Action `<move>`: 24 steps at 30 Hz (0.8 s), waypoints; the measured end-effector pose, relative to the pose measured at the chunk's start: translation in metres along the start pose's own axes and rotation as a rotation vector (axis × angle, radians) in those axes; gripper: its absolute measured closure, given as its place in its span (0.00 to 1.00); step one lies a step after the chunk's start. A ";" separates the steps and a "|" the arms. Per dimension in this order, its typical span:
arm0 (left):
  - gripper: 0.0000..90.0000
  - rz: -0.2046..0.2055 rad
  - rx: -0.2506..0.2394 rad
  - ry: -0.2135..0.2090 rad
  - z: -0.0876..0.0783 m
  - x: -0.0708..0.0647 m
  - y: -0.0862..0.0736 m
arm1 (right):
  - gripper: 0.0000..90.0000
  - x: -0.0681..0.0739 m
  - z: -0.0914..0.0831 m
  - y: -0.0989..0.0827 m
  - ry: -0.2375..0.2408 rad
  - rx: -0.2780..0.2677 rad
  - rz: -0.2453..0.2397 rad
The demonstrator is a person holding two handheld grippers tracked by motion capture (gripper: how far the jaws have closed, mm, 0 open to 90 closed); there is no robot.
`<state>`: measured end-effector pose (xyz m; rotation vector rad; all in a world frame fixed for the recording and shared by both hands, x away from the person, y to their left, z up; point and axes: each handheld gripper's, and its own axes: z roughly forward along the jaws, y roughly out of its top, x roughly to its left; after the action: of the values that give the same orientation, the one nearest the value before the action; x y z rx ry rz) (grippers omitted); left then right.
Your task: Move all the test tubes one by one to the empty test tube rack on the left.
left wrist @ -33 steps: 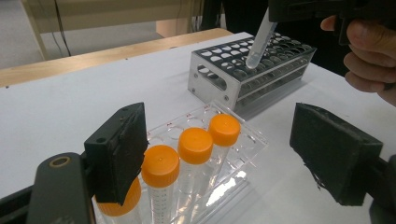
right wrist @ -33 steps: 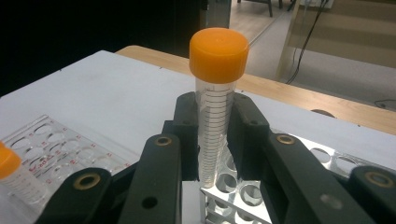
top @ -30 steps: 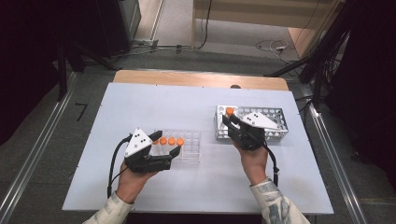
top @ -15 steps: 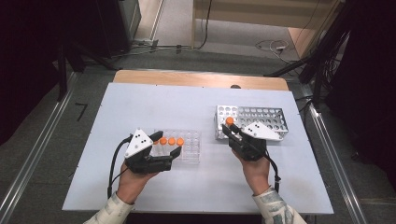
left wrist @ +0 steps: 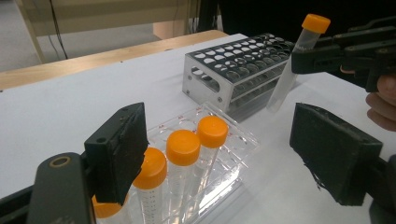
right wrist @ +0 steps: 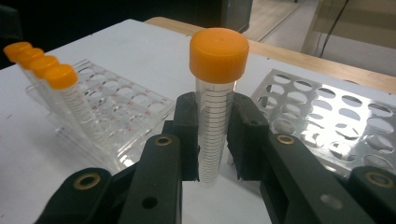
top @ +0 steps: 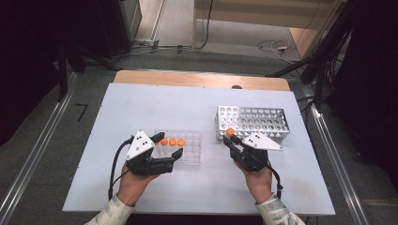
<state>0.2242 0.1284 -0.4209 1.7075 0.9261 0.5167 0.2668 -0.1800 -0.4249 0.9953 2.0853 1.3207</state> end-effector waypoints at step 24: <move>0.21 0.026 0.011 -0.047 0.003 -0.019 -0.003 | 0.80 0.032 -0.003 -0.017 0.095 0.054 -0.034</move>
<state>0.2145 0.1120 -0.4225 1.7366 0.8751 0.4876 0.2389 -0.1613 -0.4399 0.9318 2.2102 1.3249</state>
